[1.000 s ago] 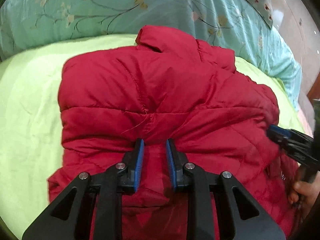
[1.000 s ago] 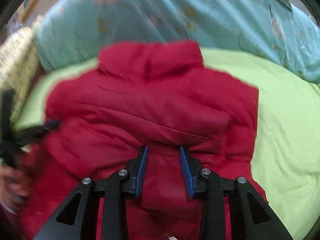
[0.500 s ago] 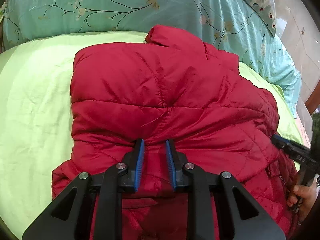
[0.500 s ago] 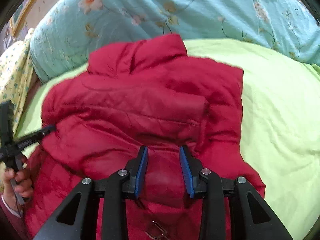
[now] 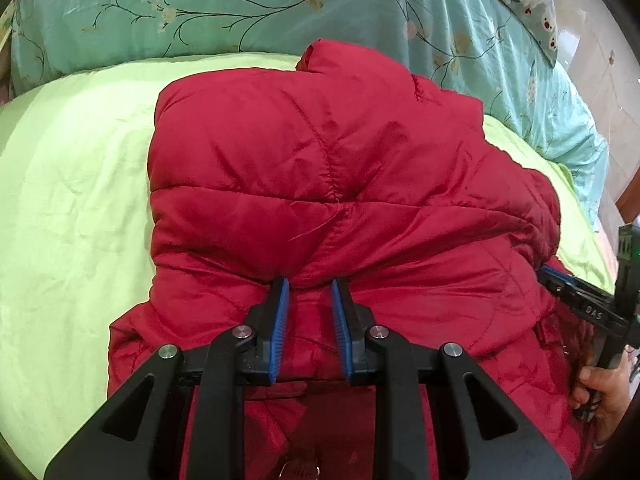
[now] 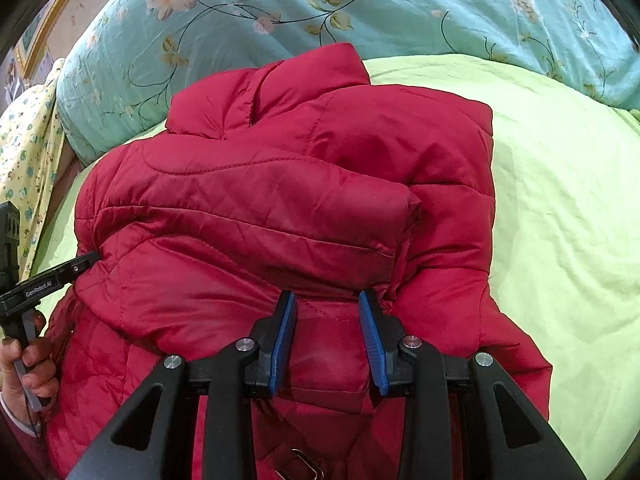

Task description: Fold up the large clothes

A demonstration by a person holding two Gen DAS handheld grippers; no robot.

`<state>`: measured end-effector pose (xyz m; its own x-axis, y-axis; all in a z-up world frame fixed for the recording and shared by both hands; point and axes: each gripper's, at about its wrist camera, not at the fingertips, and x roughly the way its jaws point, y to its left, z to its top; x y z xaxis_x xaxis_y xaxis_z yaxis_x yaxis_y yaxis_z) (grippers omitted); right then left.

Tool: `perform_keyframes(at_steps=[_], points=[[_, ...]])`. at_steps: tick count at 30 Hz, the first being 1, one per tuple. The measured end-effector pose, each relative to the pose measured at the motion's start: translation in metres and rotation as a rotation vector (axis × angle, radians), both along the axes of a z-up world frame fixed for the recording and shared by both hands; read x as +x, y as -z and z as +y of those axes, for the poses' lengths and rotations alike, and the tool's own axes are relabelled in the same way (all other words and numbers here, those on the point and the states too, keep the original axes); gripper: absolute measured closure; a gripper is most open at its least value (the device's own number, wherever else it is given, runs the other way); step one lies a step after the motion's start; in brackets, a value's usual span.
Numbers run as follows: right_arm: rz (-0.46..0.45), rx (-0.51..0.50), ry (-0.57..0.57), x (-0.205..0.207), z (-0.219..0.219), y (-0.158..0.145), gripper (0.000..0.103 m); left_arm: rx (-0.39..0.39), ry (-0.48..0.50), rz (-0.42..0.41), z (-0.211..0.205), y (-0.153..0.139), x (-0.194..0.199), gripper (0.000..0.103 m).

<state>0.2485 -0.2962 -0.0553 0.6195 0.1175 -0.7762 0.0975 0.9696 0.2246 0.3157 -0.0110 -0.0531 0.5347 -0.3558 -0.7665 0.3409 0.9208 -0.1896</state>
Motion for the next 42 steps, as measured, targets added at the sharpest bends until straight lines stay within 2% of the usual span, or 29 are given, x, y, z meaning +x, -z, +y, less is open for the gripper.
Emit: perform_keyframes(at_steps=[7,14,21,32,35,42], points=[[0.014,0.009,0.001,0.002,0.000,-0.001,0.069,0.008,-0.013,0.023,0.001,-0.011,-0.003,0.082],[0.014,0.032,0.009,0.001,-0.004,-0.009,0.068,0.017,-0.038,0.011,0.015,-0.027,-0.027,0.082],[0.000,0.068,0.016,-0.008,-0.005,-0.021,0.061,-0.010,-0.059,-0.002,0.033,-0.036,-0.052,0.082],[-0.012,0.085,-0.031,-0.037,0.008,-0.042,0.053,-0.049,-0.074,0.018,0.053,-0.030,-0.087,0.082],[-0.015,0.108,-0.038,-0.049,0.010,-0.046,0.044,-0.060,-0.087,0.039,0.061,-0.026,-0.095,0.082],[-0.002,0.138,-0.044,-0.079,0.009,-0.052,0.043,-0.074,-0.125,0.067,0.083,-0.020,-0.109,0.082]])
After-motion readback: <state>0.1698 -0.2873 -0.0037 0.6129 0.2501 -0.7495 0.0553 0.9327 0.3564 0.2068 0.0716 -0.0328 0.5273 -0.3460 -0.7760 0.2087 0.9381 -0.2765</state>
